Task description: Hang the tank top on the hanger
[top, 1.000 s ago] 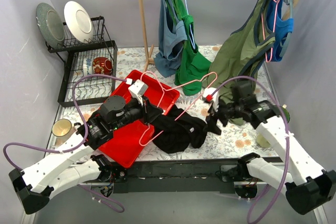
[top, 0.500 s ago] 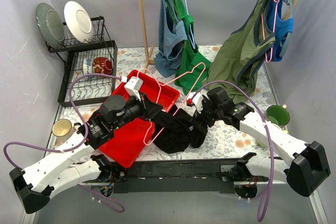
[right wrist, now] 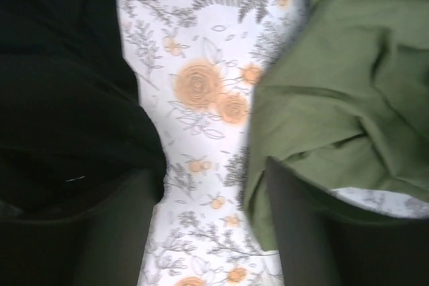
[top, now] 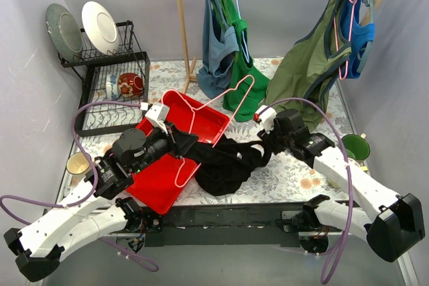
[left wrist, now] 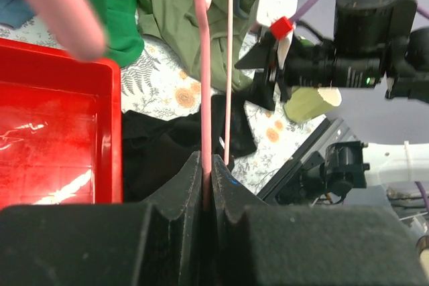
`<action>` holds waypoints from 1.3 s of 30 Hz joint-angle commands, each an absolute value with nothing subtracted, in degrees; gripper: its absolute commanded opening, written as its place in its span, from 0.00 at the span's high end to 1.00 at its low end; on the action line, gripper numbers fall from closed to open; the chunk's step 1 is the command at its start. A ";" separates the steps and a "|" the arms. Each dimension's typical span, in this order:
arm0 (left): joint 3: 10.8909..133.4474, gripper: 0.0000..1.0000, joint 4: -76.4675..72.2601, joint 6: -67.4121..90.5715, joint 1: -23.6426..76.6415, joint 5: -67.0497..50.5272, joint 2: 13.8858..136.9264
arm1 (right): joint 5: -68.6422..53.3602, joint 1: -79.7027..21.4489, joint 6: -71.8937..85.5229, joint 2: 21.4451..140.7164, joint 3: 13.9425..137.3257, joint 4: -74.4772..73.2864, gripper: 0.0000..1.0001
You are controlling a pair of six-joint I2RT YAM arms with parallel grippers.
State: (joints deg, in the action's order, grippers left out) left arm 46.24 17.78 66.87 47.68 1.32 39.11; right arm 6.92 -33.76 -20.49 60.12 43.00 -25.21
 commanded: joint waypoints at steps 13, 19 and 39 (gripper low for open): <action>40.69 1.00 20.13 54.51 47.37 -12.91 33.49 | -6.85 -22.86 -16.43 60.64 59.22 -25.13 0.99; 41.31 1.00 22.58 50.81 47.37 -14.86 35.59 | -8.52 -19.60 -16.70 62.67 65.39 -26.72 0.99; 45.70 1.00 21.45 47.64 47.37 -10.20 38.06 | -4.48 -18.99 -24.61 61.26 67.94 -32.34 0.99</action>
State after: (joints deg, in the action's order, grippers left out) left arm 43.24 23.97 48.80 47.68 -9.96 40.71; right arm -7.62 -19.66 -21.91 61.98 67.13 -32.82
